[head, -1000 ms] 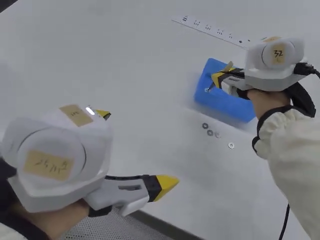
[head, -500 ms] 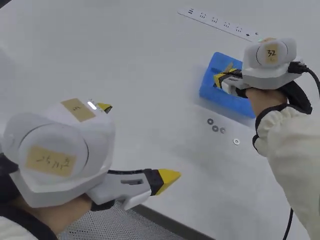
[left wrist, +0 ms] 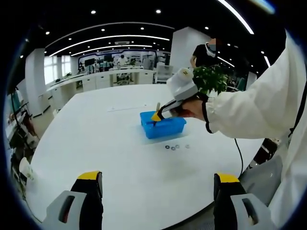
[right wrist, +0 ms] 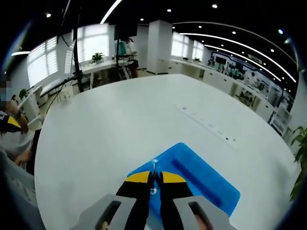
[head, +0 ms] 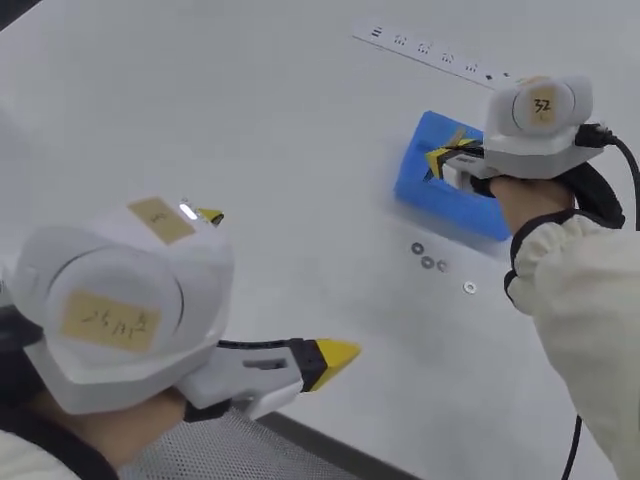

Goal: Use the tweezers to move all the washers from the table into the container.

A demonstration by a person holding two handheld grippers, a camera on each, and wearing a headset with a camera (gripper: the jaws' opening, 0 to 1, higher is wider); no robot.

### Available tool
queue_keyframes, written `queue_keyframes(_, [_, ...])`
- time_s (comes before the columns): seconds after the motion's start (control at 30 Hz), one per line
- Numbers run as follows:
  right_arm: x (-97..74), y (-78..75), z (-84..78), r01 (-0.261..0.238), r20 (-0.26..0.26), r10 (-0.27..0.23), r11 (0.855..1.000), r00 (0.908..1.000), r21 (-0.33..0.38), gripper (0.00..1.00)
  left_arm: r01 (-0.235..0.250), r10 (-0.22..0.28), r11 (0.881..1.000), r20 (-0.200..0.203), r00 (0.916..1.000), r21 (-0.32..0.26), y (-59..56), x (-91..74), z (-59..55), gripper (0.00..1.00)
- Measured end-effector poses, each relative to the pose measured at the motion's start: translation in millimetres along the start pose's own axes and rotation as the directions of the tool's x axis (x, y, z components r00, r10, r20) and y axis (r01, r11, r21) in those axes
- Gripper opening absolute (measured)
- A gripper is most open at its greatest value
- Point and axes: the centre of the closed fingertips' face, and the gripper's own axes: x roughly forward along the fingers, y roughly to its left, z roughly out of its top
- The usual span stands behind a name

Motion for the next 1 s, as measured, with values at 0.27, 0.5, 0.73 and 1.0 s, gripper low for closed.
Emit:
queue_keyframes(0.27, [-30.1, 15.0, 16.8, -0.009, 0.06, 0.009, 1.0, 0.9982, -0.01, 0.03, -0.002, 0.002, 1.0, 0.009, 1.0, 0.007, -4.4, -6.7, 3.1, 0.99])
queue_keyframes(0.5, [-49.8, 27.8, 23.3, -0.022, 0.108, 0.025, 0.999, 0.9939, -0.036, 0.03, -0.01, 0.009, 1.0, 0.022, 0.9997, 0.019, -5.7, -11.0, 7.6, 0.99])
queue_keyframes(0.73, [-58.2, 43.6, 10.4, -0.036, 0.109, 0.039, 0.999, 0.9932, -0.035, 0.03, -0.012, 0.012, 1.0, 0.021, 0.9997, 0.017, -6.0, -11.5, 7.7, 0.99])
queue_keyframes(1.0, [-53.3, 52.9, -16.2, -0.05, 0.068, 0.049, 0.999, 0.9965, 0.0, 0.03, -0.015, 0.015, 1.0, 0.018, 0.9997, 0.018, -5.0, -11.7, 7.5, 0.99])
